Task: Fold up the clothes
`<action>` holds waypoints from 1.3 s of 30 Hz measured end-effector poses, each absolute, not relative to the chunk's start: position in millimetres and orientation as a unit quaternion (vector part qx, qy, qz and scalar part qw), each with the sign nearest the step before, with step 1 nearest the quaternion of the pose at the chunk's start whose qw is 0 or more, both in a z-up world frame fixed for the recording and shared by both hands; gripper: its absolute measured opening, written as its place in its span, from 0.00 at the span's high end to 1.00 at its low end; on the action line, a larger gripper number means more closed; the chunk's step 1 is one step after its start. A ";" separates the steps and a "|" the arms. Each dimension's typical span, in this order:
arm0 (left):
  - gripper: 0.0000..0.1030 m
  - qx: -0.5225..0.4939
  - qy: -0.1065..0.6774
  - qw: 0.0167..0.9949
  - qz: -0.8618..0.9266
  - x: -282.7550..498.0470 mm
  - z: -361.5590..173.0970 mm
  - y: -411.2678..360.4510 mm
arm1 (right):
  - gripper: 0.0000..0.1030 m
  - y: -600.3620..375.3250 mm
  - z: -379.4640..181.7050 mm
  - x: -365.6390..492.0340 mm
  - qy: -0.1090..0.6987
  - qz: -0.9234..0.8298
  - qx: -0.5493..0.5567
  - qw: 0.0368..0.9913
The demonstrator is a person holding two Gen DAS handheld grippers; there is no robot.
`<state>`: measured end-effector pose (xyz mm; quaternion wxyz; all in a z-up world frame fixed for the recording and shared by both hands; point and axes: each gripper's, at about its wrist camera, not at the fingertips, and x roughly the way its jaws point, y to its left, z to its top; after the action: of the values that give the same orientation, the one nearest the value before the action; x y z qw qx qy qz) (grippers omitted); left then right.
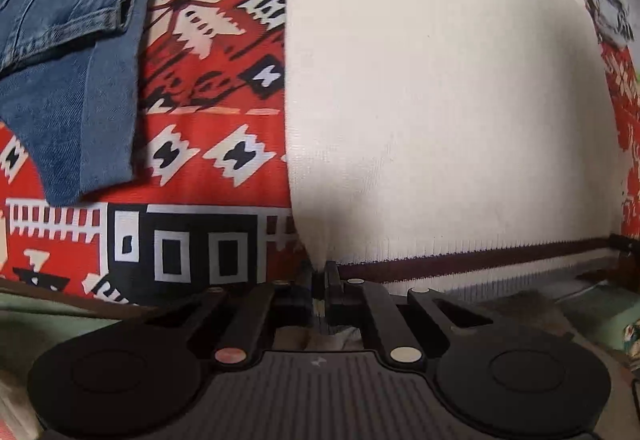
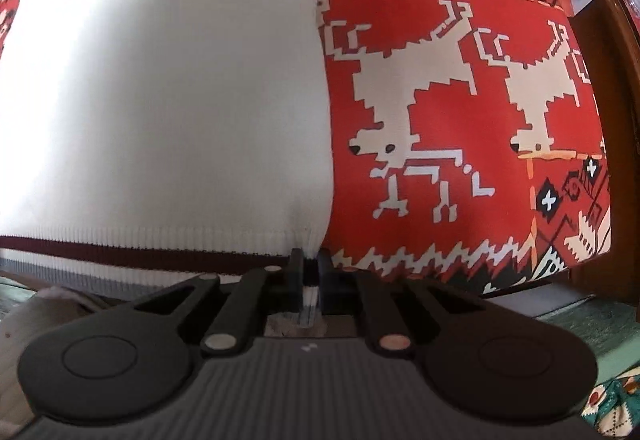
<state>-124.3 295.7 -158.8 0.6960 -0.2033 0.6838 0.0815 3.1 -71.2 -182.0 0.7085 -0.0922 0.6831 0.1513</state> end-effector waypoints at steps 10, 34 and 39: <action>0.82 -0.172 0.691 0.700 0.065 -105.2 -130.9 282.5 | 0.81 -75.7 -146.1 7.3 0.675 0.136 -0.074 0.721; 0.83 -0.183 0.664 0.725 0.030 16.0 -117.0 307.6 | 0.93 -3.0 -150.3 128.8 0.618 0.187 -0.092 0.758; 0.83 -0.185 0.673 0.716 0.024 19.9 -125.7 306.7 | 0.97 -23.2 -149.5 115.2 0.645 0.185 -0.092 0.735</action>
<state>19.9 306.7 -125.7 0.7155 -0.1854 0.6731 0.0237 115.2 -23.2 -149.5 0.7353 -0.0921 0.6454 0.1854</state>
